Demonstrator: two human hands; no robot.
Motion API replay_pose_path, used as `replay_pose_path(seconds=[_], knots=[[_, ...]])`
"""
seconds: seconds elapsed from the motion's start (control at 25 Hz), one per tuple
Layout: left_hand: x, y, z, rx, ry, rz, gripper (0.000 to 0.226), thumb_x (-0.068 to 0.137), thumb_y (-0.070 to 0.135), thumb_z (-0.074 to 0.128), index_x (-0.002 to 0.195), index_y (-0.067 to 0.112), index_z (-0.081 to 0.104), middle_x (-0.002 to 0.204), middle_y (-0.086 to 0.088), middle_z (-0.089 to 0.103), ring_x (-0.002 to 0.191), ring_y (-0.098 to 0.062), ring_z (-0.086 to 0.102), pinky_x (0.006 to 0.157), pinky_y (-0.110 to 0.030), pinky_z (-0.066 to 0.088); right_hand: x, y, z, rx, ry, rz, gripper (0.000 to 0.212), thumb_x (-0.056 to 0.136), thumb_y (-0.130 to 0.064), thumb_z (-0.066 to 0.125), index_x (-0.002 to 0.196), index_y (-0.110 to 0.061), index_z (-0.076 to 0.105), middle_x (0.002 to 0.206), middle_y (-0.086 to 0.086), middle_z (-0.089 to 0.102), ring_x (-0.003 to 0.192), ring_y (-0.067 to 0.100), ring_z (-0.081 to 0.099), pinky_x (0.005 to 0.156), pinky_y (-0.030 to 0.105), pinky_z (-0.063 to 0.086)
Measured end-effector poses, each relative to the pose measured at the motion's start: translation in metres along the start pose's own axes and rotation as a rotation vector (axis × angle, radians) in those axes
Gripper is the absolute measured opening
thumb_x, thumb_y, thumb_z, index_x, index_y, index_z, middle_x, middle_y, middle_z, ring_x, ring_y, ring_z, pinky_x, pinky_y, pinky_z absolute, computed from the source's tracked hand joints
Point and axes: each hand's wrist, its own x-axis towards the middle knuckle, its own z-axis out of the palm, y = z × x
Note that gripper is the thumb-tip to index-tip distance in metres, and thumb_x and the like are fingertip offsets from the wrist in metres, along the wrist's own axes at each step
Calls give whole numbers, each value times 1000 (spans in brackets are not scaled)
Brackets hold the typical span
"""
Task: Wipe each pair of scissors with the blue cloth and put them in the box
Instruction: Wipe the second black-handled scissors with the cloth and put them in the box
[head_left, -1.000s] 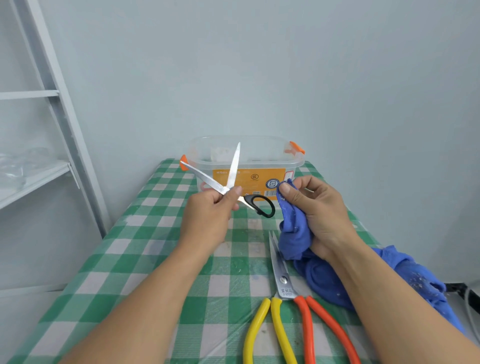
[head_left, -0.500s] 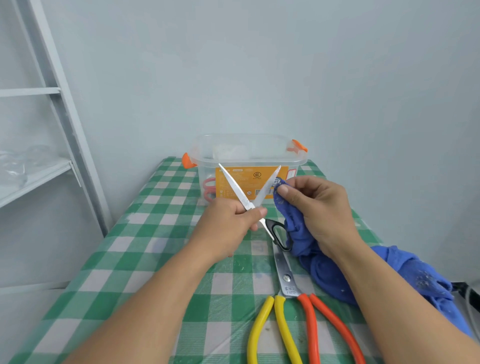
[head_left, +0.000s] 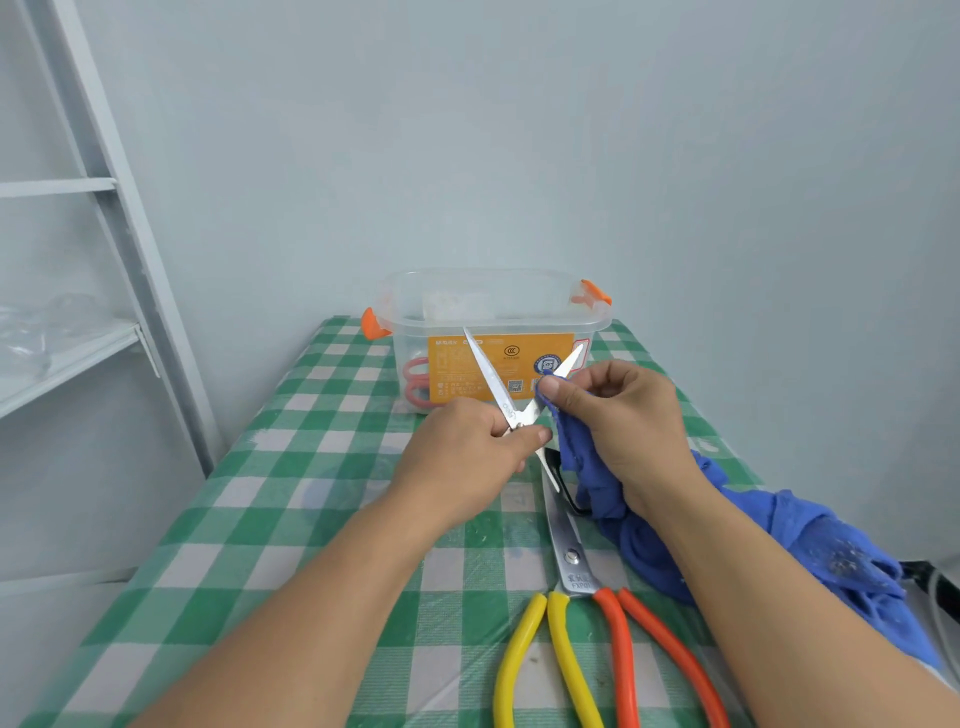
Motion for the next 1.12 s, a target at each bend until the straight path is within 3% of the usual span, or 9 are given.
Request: replay_pose_path(seconds=[0.16,0.28,0.36,0.44,0.56,0.76,0.96,1.12], knots=[[-3,2,2,57,-1,43,52,89,48,69,68,1,64,42,5,50,42,-11,41,52,-30,31,6,-3,-11,125,114,43,31,76,-26,88,72,-3,66,65,15,65,58,24,59,62,41,52],[-2,-1,6,86,6,67,58,87,53,68,69,-2,63,57,-13,56,51,-22,43,55,-32,35,9,-4,-15,167,171,42,29,77,-24,87,70,-6,66,63,10,65,57,21,59,63,37,50],[-1,-3,7,73,-1,57,59,87,53,69,70,-3,63,54,-12,53,50,-21,41,55,-32,34,10,-4,-15,167,203,29,29,77,-26,87,70,-8,65,65,13,66,58,19,59,62,36,51],[-2,-3,7,23,-16,16,57,87,52,69,70,-3,65,43,1,42,41,-17,36,53,-31,32,10,-3,-15,192,253,11,28,81,-26,84,73,-10,63,71,19,65,63,21,60,65,38,52],[-2,-4,7,-25,-47,-34,51,89,47,69,71,-1,68,32,11,38,31,-7,31,50,-27,30,8,-6,-19,261,318,-4,25,88,-23,77,77,-13,57,69,7,66,65,17,60,65,33,50],[-2,-6,6,-52,-60,-40,47,92,46,67,73,4,68,33,14,43,32,-5,35,49,-26,35,1,-7,-15,186,140,-65,16,92,-20,73,83,-12,62,74,2,74,69,15,68,72,35,53],[-1,-8,2,-154,-64,-77,40,91,44,68,70,10,67,42,10,43,36,-10,40,42,-25,39,-1,-3,-13,66,70,-171,11,94,-6,67,87,-15,66,77,-10,72,72,5,66,71,23,51],[1,-12,1,-168,-57,-79,45,88,35,72,78,-6,57,53,-1,43,45,-20,39,50,-30,36,-8,-3,-7,-83,60,-350,25,90,3,65,87,-22,66,87,-12,69,81,-5,63,76,14,46]])
